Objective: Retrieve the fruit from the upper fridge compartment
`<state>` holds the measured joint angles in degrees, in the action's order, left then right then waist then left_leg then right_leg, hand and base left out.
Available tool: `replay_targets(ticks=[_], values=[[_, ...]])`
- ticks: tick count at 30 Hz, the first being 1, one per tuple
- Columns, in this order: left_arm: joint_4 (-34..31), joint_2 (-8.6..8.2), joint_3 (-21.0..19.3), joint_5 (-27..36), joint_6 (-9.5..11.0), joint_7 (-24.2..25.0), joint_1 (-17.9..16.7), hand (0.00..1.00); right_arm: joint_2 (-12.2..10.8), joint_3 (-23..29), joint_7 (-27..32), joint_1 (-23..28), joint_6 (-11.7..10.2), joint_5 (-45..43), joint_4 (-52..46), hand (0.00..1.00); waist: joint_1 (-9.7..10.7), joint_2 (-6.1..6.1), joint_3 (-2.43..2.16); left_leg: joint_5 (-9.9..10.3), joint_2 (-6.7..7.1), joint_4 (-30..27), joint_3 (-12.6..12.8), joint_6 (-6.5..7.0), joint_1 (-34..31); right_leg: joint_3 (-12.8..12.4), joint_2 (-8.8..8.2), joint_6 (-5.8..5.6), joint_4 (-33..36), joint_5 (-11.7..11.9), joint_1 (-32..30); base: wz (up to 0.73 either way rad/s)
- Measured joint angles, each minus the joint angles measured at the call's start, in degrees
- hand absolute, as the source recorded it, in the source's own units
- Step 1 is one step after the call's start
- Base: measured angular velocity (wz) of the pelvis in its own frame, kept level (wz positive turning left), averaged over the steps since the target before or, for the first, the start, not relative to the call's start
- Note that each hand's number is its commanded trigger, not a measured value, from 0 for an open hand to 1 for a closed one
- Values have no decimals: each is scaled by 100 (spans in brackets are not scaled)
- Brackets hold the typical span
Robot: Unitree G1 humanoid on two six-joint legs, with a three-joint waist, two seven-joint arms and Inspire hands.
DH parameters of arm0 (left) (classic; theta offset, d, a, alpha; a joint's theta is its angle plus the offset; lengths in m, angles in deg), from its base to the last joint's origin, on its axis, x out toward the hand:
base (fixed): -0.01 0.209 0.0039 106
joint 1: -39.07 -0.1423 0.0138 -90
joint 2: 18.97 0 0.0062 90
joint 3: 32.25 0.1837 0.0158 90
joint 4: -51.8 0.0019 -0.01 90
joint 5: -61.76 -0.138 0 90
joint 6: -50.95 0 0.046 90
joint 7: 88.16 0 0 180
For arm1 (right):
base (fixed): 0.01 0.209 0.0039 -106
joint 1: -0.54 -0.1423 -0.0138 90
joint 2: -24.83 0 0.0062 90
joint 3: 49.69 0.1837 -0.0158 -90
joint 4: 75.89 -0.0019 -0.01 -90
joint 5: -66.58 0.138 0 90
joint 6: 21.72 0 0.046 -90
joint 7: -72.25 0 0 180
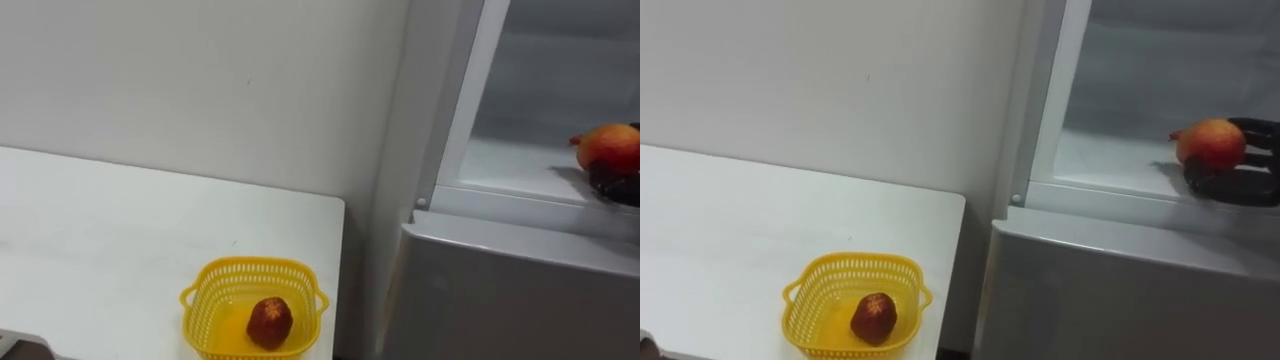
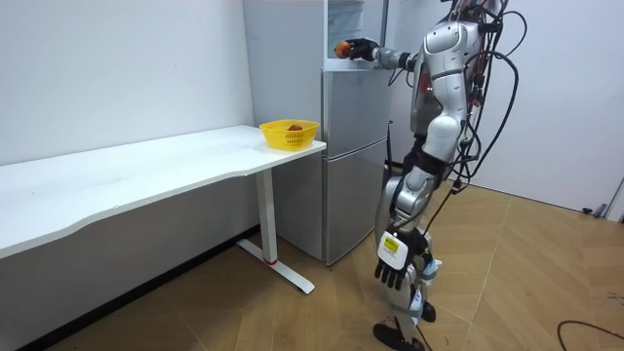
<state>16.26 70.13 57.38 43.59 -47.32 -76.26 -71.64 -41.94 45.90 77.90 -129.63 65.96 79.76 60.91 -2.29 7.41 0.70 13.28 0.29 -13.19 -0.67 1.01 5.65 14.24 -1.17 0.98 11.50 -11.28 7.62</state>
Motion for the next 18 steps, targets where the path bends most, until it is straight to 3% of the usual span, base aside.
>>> replay_targets(ticks=[14, 18], values=[[2, 1, 3, 5, -4, -23, 118, 0, 57, -131, -77, -96, 80, -1, -10, 100, -105, -41, -25, 2, -41, 6, 3, -5, 7, 8, 18, 0, -15, 0, 16, 0], [2, 1, 2, 4, 3, -65, 97, 0, 57, -201, 30, -96, 111, 119, -81, 100, -113, -77, -71, 3, -43, 33, 26, -5, 6, 30, 8, 5, -60, 4, 24, -1]])
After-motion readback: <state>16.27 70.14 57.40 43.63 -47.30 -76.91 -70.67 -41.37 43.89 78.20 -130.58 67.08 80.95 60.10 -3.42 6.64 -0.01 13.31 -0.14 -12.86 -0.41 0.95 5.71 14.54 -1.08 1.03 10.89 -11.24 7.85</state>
